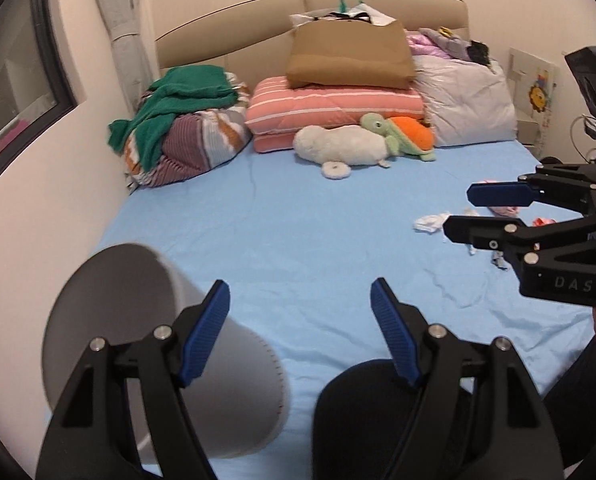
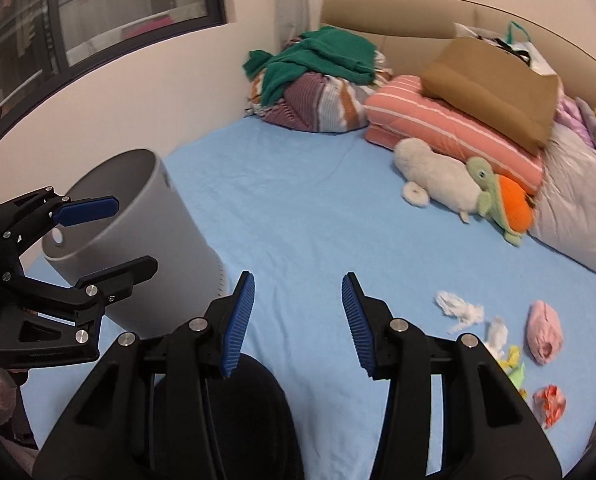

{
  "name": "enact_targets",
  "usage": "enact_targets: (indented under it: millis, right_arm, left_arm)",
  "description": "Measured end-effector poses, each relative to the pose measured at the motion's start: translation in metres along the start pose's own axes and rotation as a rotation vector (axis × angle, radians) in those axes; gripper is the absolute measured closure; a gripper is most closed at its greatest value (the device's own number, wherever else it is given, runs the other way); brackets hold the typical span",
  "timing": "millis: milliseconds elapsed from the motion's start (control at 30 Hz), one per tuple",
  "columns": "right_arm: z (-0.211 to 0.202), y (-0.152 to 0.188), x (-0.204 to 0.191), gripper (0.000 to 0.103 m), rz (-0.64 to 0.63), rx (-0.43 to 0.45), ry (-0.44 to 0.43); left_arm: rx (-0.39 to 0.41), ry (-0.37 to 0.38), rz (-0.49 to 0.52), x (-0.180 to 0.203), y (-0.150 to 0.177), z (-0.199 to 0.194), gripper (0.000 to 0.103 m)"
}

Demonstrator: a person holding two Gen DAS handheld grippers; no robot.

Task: Collect trash
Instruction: 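Move both open tools back over the remaining trash on the bed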

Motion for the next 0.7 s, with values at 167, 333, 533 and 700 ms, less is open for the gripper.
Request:
enact_targets:
  millis: [167, 333, 533, 700]
  right_arm:
    - [-0.028, 0.050, 0.083, 0.059, 0.120, -0.004, 0.132]
    - [-0.055, 0.098, 0.162, 0.059, 0.229, -0.015, 0.256]
    - [-0.068, 0.160, 0.244, 0.059, 0.318, -0.070, 0.358]
    - [-0.057, 0.200, 0.291, 0.059, 0.358, -0.124, 0.366]
  left_arm:
    - [0.019, 0.144, 0.099, 0.090, -0.021, 0.023, 0.030]
    - [0.012, 0.262, 0.183, 0.174, -0.034, 0.053, 0.030]
    - [-0.038, 0.363, 0.251, 0.258, -0.032, 0.096, 0.030]
    - [-0.088, 0.393, 0.310, 0.307, -0.024, 0.130, 0.030]
Point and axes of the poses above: each gripper's, at about its wrist camera, not at the fingertips, and z roughly the way its jaws point, x to its right, y to its underside, the point moved 10 cm from there along z, roughly the way its jaws point, and after that the axes turned 1 degree about z, right-handed, at the moved point
